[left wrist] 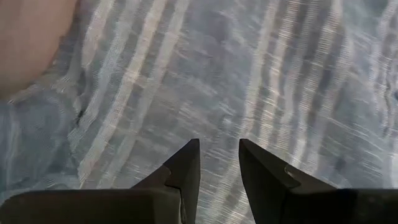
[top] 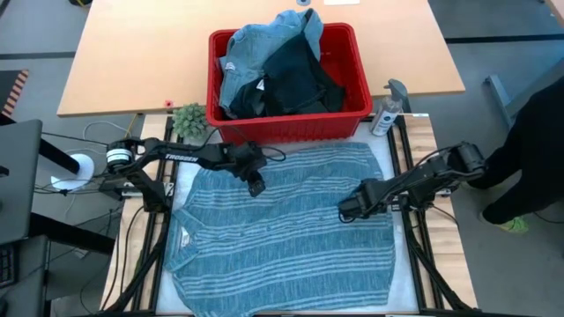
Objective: Fold Laundry from Bin
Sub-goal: Fold the blue polo shirt
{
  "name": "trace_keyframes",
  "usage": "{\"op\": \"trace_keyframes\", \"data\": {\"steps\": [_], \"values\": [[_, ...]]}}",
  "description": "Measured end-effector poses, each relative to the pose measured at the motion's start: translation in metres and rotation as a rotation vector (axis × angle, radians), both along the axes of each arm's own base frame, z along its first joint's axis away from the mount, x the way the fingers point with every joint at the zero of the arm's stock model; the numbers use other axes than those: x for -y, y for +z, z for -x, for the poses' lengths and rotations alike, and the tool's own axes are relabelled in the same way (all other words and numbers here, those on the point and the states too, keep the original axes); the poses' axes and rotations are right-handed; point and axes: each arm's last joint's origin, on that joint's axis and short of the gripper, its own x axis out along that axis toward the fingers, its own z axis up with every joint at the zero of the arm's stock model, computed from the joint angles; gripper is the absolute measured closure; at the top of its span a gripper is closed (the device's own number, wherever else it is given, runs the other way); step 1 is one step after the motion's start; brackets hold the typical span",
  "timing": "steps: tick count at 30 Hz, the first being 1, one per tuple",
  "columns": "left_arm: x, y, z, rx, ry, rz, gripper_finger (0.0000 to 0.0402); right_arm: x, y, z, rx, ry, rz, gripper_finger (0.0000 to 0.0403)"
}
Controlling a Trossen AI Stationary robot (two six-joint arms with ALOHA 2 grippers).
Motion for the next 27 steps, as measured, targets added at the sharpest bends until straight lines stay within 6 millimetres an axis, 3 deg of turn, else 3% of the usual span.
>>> {"op": "trace_keyframes", "data": {"steps": [9,20,27], "values": [[-0.002,-0.003,0.002,-0.024,0.000,-0.062,0.0302,0.000,-0.002,-0.002,0.002,0.017,-0.031,0.0387],[-0.008,-0.004,0.004,-0.047,0.018,-0.123,0.0302,-0.007,0.027,0.007,0.013,0.003,-0.010,0.0388],[-0.012,-0.029,0.002,-0.123,0.037,-0.065,0.0302,-0.012,0.037,0.019,-0.024,0.005,-0.003,0.0353]]}}
